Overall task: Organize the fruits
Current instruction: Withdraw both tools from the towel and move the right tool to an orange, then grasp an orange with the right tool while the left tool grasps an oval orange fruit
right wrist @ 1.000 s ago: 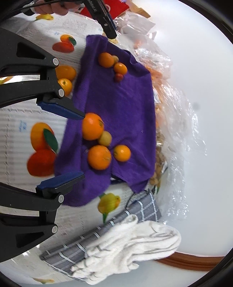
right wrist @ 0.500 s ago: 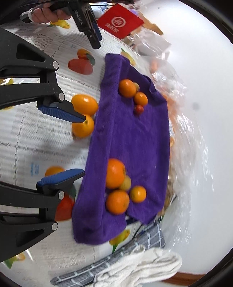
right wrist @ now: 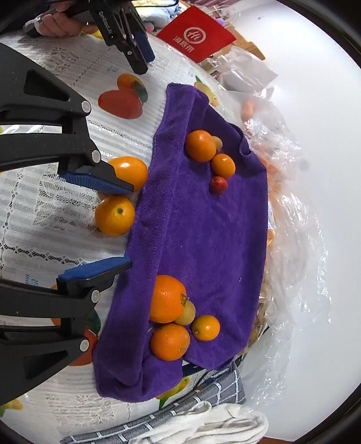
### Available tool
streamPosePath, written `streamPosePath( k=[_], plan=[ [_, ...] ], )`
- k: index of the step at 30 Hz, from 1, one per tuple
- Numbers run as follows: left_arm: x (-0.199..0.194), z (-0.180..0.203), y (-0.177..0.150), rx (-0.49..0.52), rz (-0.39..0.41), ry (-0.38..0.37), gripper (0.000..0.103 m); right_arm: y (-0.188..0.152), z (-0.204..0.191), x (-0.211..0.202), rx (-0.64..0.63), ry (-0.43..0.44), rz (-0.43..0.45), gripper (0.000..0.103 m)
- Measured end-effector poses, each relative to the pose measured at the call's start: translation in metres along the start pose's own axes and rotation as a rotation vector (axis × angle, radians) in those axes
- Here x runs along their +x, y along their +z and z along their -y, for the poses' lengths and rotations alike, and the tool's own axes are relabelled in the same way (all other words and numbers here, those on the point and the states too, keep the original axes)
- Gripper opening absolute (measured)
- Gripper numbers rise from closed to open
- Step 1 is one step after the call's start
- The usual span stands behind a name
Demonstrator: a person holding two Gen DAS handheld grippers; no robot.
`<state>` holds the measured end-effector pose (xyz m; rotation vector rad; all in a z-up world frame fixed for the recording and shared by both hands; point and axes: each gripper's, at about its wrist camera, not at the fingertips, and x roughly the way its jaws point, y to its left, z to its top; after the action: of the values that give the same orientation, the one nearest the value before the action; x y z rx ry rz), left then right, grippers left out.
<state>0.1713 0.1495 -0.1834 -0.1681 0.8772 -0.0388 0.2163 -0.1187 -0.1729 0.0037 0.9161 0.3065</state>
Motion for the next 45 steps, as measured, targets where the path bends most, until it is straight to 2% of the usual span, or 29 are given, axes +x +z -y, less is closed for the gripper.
streamPosePath(
  k=[3,7,13,22,27,32,35,36,39,45],
  plan=[
    [0.000,0.001,0.000,0.003,0.002,0.000,0.061,-0.002,-0.002,-0.001,0.008,0.034,0.008,0.030],
    [-0.001,0.000,-0.001,-0.004,0.005,-0.006,0.061,-0.005,-0.003,-0.008,-0.005,0.010,0.023,0.030],
    [-0.002,-0.003,-0.001,-0.018,0.011,-0.016,0.061,-0.017,0.019,-0.030,0.007,-0.044,0.044,0.030],
    [0.000,0.001,-0.002,0.002,0.005,-0.005,0.065,-0.031,0.027,-0.024,-0.020,-0.077,0.028,0.033],
    [0.000,0.002,-0.002,0.008,0.004,0.001,0.065,-0.028,0.033,-0.011,0.002,-0.056,-0.005,0.033],
    [-0.001,0.001,-0.002,0.000,0.007,-0.003,0.065,-0.031,0.031,-0.022,-0.018,-0.062,0.028,0.031],
    [-0.003,0.008,-0.003,0.008,0.002,0.063,0.064,-0.033,0.039,-0.035,-0.006,-0.061,0.048,0.031],
    [-0.005,0.011,-0.003,0.011,-0.003,0.054,0.064,-0.033,0.043,-0.040,0.000,-0.060,0.054,0.031],
    [-0.012,0.029,-0.001,-0.003,-0.011,-0.051,0.064,-0.037,0.059,-0.053,0.028,-0.066,0.071,0.031],
    [-0.011,0.096,0.006,0.062,-0.013,-0.139,0.064,-0.047,0.081,-0.070,0.037,-0.120,0.078,0.031]
  ],
)
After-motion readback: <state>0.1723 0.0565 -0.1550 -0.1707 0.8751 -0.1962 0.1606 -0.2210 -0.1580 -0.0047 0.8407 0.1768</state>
